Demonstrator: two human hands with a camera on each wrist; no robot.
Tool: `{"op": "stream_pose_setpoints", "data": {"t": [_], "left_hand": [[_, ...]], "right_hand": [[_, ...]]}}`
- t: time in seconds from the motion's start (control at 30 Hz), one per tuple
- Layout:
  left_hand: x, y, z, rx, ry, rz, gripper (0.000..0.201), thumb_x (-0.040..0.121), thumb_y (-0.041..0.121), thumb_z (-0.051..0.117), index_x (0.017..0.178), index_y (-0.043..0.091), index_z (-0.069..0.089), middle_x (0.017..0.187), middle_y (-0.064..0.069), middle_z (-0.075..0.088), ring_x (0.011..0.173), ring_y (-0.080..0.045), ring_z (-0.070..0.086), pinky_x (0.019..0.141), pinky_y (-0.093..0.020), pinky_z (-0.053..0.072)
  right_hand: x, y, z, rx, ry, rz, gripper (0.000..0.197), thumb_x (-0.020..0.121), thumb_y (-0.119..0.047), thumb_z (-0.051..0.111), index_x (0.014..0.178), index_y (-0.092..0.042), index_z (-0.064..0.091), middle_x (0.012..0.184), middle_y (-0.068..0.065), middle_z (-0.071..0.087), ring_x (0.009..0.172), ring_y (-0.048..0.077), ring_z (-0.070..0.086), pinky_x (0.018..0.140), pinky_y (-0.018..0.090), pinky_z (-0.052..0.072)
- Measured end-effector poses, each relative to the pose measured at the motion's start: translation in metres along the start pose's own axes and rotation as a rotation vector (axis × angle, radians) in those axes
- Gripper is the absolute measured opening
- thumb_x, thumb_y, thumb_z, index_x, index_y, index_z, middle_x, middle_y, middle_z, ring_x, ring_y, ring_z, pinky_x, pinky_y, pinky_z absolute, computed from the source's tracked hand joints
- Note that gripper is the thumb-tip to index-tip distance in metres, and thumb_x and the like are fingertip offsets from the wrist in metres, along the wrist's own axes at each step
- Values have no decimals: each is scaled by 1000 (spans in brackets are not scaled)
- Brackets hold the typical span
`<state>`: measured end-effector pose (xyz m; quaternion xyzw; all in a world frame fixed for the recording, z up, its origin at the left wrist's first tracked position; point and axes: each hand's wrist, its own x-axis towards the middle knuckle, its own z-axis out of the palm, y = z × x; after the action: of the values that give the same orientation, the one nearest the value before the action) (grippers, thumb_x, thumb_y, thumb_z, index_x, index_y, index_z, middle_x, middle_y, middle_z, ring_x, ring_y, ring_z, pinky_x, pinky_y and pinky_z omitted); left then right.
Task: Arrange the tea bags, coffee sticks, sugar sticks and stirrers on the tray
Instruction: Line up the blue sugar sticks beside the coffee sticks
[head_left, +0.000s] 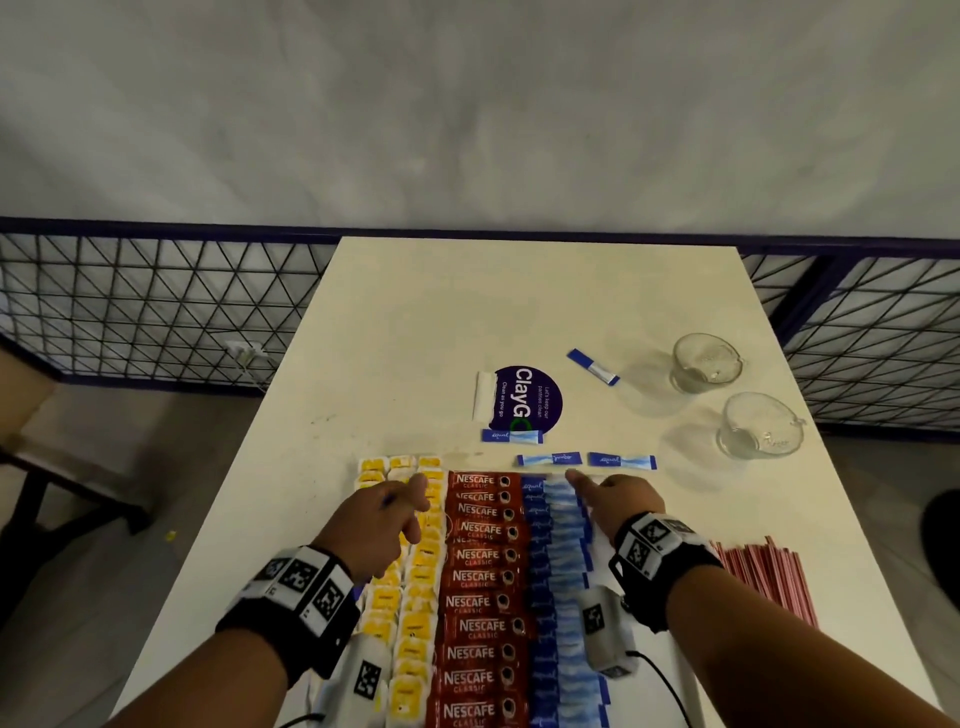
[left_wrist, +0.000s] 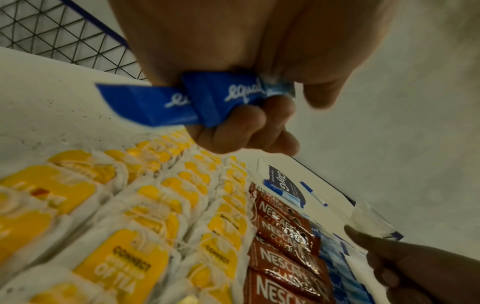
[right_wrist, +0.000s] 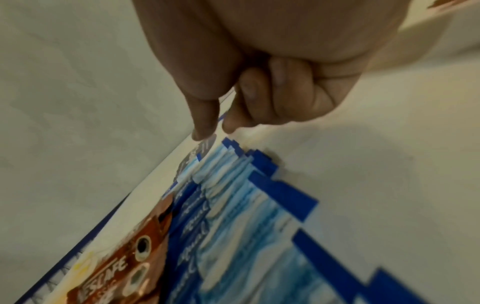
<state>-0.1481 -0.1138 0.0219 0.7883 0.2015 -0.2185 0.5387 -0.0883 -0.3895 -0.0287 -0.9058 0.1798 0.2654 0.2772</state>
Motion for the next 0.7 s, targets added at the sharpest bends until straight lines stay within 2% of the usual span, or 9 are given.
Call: {"op": "stream_pose_setpoints", "data": {"t": [0.07,0.13,0.2,0.27,0.37,0.43,0.5,0.6,0.7], "left_hand": [[-2,5,4,-174,-88,-31,67,86,65,24,102,10,58,63,-10,58,36,-18,33,42,-22,30],[-3,15,13,-314,-158,-51,79,76,72,17,105,9,54,59,-11,56,34,-18,34,40,-20,29],[-3,27,25,-395,-206,-44,85,72,76,14,106,8,53,57,-12,54,33,-18,35,38,-18,30],[-3,38,38,-396,-233,-23,91,68,80,13,108,9,54,56,-11,52,35,-19,38,38,-19,33],[-3,53,51,-360,-253,-4,93,65,82,14,111,14,58,59,-12,56,38,-20,44,40,-20,36],[-5,61,57,-396,-290,20,95,65,81,13,113,11,55,57,-11,54,36,-17,44,39,-19,36],[-7,65,59,-446,-356,29,94,66,80,13,113,10,55,59,-11,50,38,-17,41,39,-19,34],[-9,63,57,-370,-382,33,78,83,74,20,105,10,59,64,-10,51,43,-16,37,41,-21,30],[-10,57,54,-198,-287,136,29,96,34,51,86,7,56,64,-8,53,43,-16,34,46,-23,28]], "right_hand": [[-13,-10,-7,109,54,-66,59,82,-71,45,71,-15,61,71,2,64,69,20,61,65,30,48],[-35,-29,-11,256,13,-207,50,83,-65,52,74,-17,62,68,-3,63,58,12,55,54,25,44],[-57,-51,-10,280,-118,-420,34,84,-56,60,79,-22,63,74,-7,63,63,8,57,57,23,45],[-73,-66,-7,191,-192,-570,28,77,-57,65,83,-30,61,82,-8,65,75,7,60,67,25,50],[-80,-72,-7,159,-176,-609,32,71,-52,73,75,-26,55,78,-5,62,69,9,55,64,26,44],[-80,-69,-12,163,-127,-609,29,76,-46,73,69,-27,52,72,-7,58,65,7,52,61,25,42],[-77,-63,-18,180,-96,-608,24,82,-42,69,71,-24,58,70,-9,58,64,6,52,61,23,41],[-68,-53,-25,285,-60,-569,22,85,-41,66,76,-21,67,63,-10,57,54,1,48,56,21,38],[-56,-43,-26,524,-56,-458,19,84,-30,69,71,-16,66,54,-9,54,42,1,40,53,25,34]]}}
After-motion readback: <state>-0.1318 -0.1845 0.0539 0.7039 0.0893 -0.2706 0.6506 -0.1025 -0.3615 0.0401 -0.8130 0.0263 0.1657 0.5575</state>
